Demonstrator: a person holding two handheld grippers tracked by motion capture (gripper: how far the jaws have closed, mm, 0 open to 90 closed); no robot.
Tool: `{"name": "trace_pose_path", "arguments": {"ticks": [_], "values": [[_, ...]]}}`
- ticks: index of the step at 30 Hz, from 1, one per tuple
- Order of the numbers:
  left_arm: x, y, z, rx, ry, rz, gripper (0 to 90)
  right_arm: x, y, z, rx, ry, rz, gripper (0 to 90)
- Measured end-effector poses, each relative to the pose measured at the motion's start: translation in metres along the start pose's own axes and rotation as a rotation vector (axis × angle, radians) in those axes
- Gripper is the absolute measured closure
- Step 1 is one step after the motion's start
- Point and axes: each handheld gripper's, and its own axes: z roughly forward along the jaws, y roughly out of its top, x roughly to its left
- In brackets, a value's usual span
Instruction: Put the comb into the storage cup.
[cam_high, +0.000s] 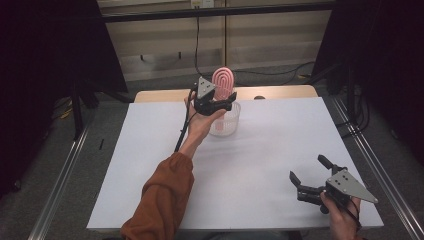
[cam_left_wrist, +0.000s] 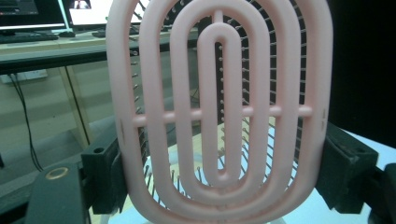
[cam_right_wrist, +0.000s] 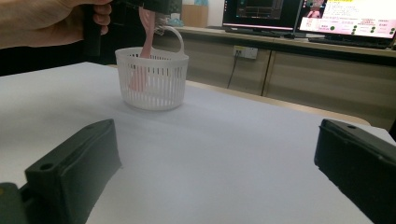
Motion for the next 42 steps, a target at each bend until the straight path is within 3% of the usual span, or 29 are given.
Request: {"name": "trace_pose_path", "arguments": {"ticks": [8,18,22,26,34,38,42], "values": [[-0.004,-0.006,0.005,0.006,-0.015,0.011,19.2,0.000,0.000,0.000,0.001,0.001,0.001,0.0],[0.005,-0.017,0.000,0.019,-0.014,-0.007,19.1,0.000,0.000,0.000,0.003,-0.002,0.000,0.0],[0.008,-0.019,-0.002,0.038,-0.013,0.011,19.1,0.000,0.000,0.000,0.009,-0.005,-0.001,0.0],[0.011,-0.021,-0.004,0.029,-0.016,-0.033,19.0,0.000,0.000,0.000,0.006,-0.004,-0.001,0.0],[0.016,-0.020,-0.011,0.051,-0.006,-0.046,18.6,0.000,0.000,0.000,0.009,-0.005,0.000,0.0],[0.017,-0.018,-0.016,0.064,-0.011,-0.024,18.5,0.000,0.000,0.001,0.009,-0.006,-0.001,0.0],[0.022,-0.017,-0.021,0.081,-0.027,-0.036,18.6,0.001,0.000,0.000,0.007,-0.005,-0.001,0.0]]}}
